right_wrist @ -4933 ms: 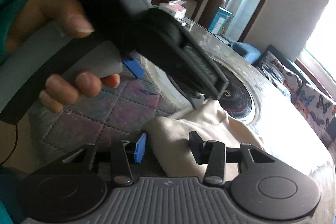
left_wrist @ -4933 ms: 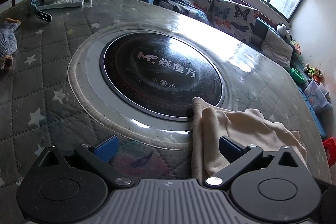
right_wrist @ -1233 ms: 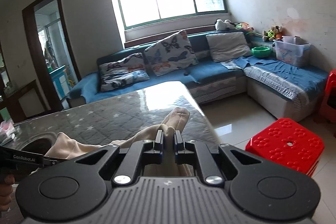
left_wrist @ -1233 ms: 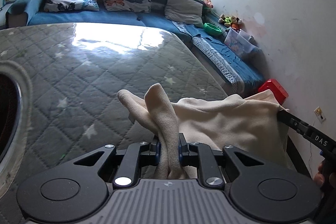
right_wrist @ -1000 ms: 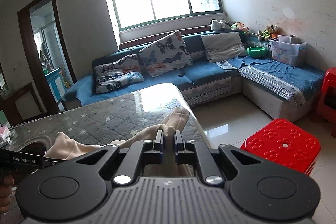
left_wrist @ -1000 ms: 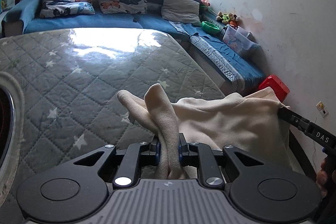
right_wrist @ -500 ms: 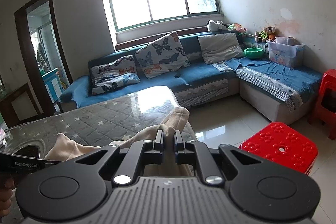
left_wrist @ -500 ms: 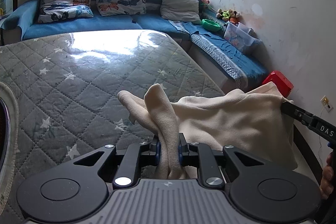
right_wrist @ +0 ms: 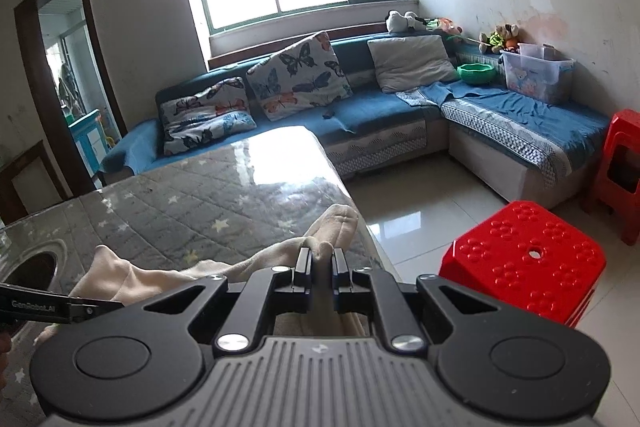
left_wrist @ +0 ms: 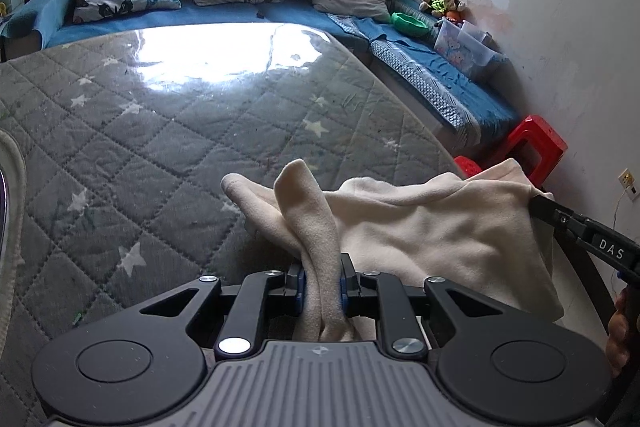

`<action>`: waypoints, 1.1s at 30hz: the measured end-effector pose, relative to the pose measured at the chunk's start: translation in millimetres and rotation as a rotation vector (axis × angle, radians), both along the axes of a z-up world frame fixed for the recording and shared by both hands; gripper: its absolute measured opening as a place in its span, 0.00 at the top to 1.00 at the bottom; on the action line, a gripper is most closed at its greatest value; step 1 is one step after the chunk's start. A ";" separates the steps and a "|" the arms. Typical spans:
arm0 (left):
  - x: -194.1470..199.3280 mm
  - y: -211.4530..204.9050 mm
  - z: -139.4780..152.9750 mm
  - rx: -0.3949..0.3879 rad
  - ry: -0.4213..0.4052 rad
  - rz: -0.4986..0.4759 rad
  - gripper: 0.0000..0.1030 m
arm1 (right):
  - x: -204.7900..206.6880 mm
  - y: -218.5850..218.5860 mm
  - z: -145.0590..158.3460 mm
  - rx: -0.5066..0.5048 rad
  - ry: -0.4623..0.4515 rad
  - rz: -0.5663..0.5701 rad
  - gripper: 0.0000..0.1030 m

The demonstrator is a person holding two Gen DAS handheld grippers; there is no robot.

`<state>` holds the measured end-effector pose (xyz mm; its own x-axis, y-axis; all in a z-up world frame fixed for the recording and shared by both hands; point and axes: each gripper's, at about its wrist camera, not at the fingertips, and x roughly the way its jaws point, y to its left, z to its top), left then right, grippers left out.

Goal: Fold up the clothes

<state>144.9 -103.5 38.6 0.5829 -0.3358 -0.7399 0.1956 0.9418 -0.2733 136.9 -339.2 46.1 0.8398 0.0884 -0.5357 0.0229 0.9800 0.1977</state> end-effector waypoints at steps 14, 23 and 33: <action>-18.3 19.4 -10.9 -0.003 0.040 -0.039 0.83 | -23.8 -0.7 -18.0 0.012 0.053 -0.010 0.92; -30.6 30.3 -12.9 -0.010 0.041 -0.041 0.81 | -34.9 8.8 -29.8 -0.022 0.086 -0.009 0.92; -38.0 38.8 -13.5 0.021 0.020 -0.023 0.61 | -40.8 14.3 -31.3 -0.052 0.092 -0.022 0.85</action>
<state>106.9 -64.7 25.1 0.5601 -0.3330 -0.7585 0.2116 0.9428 -0.2577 96.0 -324.9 14.8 0.7884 0.0404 -0.6139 0.0603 0.9880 0.1425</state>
